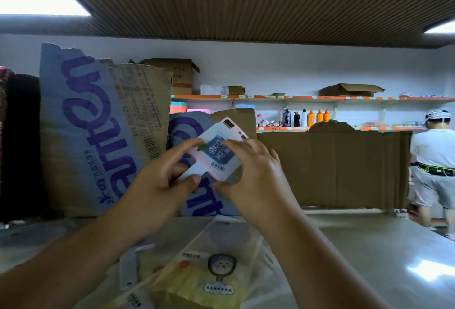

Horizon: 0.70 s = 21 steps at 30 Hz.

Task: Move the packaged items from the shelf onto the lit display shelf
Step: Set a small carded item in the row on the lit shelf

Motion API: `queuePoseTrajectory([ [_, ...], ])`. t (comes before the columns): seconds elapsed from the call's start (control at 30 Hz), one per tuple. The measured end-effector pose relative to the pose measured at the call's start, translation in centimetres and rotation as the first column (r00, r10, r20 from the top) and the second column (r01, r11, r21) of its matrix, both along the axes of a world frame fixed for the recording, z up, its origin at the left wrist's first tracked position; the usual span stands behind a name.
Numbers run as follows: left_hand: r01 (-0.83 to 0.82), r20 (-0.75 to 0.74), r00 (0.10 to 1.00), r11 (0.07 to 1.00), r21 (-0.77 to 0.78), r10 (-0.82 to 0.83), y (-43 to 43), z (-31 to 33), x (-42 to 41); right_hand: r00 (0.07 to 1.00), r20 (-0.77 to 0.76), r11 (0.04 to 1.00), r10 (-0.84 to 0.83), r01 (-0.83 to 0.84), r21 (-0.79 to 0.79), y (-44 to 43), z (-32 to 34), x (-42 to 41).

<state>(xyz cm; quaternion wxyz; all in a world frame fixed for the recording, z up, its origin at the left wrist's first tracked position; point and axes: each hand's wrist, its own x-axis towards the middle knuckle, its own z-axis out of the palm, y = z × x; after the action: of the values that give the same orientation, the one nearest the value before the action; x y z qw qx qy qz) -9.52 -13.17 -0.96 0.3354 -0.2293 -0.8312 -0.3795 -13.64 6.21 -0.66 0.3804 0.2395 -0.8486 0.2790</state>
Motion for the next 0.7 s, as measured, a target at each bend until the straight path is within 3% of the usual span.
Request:
queuePoseTrajectory([
  [0.07,-0.056,-0.07,0.996,0.991,-0.123,0.047,-0.2,-0.4,-0.6,1.0,-0.026,1.0,-0.005,0.005,-0.016,0.0,0.1,0.0],
  [0.13,-0.167,-0.233,0.966,0.957,-0.239,0.11,-0.5,-0.3,-0.9,0.997,-0.061,0.999,-0.036,0.033,-0.041,0.0,0.4,0.1],
  [0.23,-0.369,-0.431,0.881,0.852,-0.371,0.194,-0.9,0.3,-0.4,0.996,-0.052,0.992,-0.066,0.06,-0.109,-0.1,0.7,0.7],
  [0.43,-0.506,-0.511,0.823,0.731,-0.458,0.25,-2.4,1.9,4.1,0.993,-0.064,0.994,-0.097,0.093,-0.056,-2.2,1.3,3.7],
  [0.7,-0.532,-0.537,0.794,0.754,-0.385,0.286,-8.7,2.9,10.4,0.97,-0.181,0.98,-0.164,0.181,0.08,-9.4,3.9,10.1],
])
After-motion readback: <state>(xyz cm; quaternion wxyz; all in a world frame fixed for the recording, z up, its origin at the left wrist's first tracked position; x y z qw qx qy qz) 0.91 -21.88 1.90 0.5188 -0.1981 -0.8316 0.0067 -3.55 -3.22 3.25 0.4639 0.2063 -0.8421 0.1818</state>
